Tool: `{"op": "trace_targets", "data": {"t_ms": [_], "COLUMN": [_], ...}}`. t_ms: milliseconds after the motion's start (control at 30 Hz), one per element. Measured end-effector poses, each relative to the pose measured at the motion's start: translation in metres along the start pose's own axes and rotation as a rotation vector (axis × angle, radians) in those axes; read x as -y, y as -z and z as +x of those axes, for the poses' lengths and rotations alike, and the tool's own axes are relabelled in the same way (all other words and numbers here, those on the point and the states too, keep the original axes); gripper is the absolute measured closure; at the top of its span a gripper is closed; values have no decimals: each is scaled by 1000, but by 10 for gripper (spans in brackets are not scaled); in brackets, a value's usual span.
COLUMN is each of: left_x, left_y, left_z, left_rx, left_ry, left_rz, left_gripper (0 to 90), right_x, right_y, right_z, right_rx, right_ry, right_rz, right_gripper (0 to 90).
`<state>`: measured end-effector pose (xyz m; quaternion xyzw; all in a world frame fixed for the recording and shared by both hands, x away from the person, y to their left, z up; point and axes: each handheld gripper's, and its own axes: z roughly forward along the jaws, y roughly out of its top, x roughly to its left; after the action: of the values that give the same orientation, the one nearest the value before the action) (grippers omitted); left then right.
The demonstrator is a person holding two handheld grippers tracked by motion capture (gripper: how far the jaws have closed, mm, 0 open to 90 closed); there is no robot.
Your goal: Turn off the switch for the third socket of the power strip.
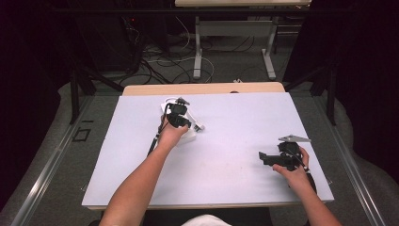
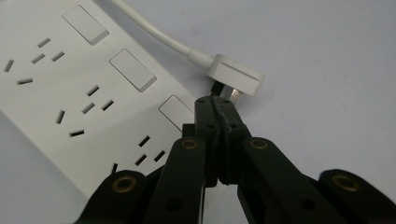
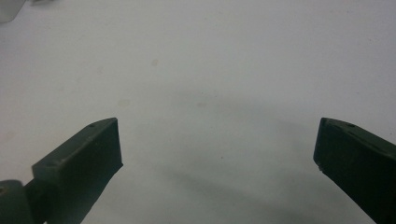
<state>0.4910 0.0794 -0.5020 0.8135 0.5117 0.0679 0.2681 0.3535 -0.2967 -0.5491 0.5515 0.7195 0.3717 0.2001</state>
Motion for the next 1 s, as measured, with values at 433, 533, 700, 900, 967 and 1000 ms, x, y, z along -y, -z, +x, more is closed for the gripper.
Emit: {"op": "trace_targets", "data": {"t_ms": [433, 533, 700, 900, 967, 1000], "left_x": [-1, 0, 1, 1, 1, 1], "left_y": [-8, -9, -12, -13, -12, -12], "left_z": [3, 3, 1, -3, -1, -1], "left_rx": [-17, -21, -10, -30, -27, -30], "left_ry": [-1, -8, -16, -28, -24, -22], "left_rz": [9, 16, 30, 13, 15, 8], "left_gripper": [891, 890, 890, 873, 874, 872], "right_x": [0, 0, 0, 0, 0, 0], "right_y": [0, 0, 1, 1, 0, 0], "right_z": [-1, -1, -1, -1, -1, -1], "right_rx": [0, 0, -2, -1, -1, 2], "right_ry": [-5, -6, -8, -8, -1, -3], "right_rz": [3, 3, 6, 6, 2, 2], "right_gripper": [4, 4, 4, 4, 4, 4]}}
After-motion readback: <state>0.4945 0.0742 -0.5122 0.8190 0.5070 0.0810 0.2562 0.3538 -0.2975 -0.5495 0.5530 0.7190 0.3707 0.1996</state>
